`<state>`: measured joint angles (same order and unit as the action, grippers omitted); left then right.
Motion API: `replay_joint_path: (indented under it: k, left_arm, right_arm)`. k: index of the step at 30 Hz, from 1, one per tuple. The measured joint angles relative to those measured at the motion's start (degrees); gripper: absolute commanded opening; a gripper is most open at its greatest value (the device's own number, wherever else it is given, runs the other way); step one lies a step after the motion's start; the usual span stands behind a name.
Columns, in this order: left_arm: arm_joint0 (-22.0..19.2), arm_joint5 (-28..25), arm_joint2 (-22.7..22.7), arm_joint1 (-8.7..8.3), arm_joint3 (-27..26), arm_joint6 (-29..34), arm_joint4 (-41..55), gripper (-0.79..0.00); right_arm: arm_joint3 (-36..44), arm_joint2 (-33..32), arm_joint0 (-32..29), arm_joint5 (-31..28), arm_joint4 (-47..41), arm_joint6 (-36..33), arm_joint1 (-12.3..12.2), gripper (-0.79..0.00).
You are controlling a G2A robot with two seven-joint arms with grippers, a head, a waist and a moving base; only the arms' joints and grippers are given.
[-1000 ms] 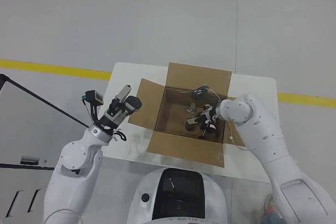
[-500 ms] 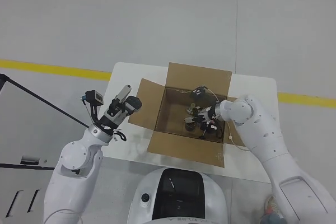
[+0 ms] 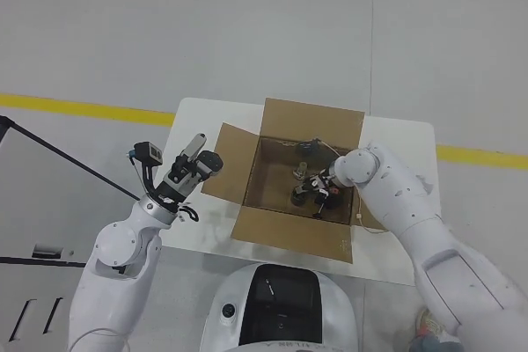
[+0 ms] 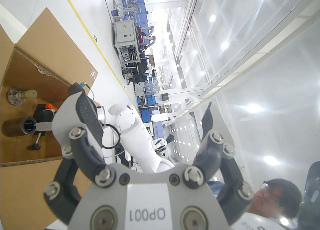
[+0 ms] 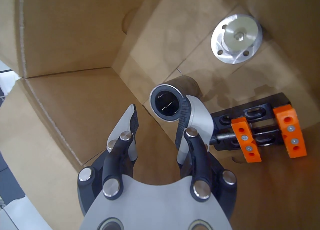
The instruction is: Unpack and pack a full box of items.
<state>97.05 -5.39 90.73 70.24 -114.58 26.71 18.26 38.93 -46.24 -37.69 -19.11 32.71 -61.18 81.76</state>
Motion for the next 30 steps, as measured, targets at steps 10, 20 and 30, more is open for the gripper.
replay_joint_path:
  k: [10, 20, 30]
  left_arm:
    - [0.00, 0.00, 0.00, 0.00, 0.00, 0.00, 0.00, 0.000]
    - [0.00, 0.00, 0.00, 0.00, 0.00, 0.00, 0.00, 0.000]
    - [0.00, 0.00, 0.00, 0.00, 0.00, 0.00, 0.00, 0.000]
  right_arm:
    - [-5.53, 2.98, 2.76, 2.51, 1.24, 1.91, 2.09, -0.486]
    - [-9.90, 5.41, 4.13, 3.66, 1.90, 4.09, 4.33, -0.505]
    - [-14.54, 7.88, 5.35, 4.06, 2.45, 4.90, 7.02, -0.582]
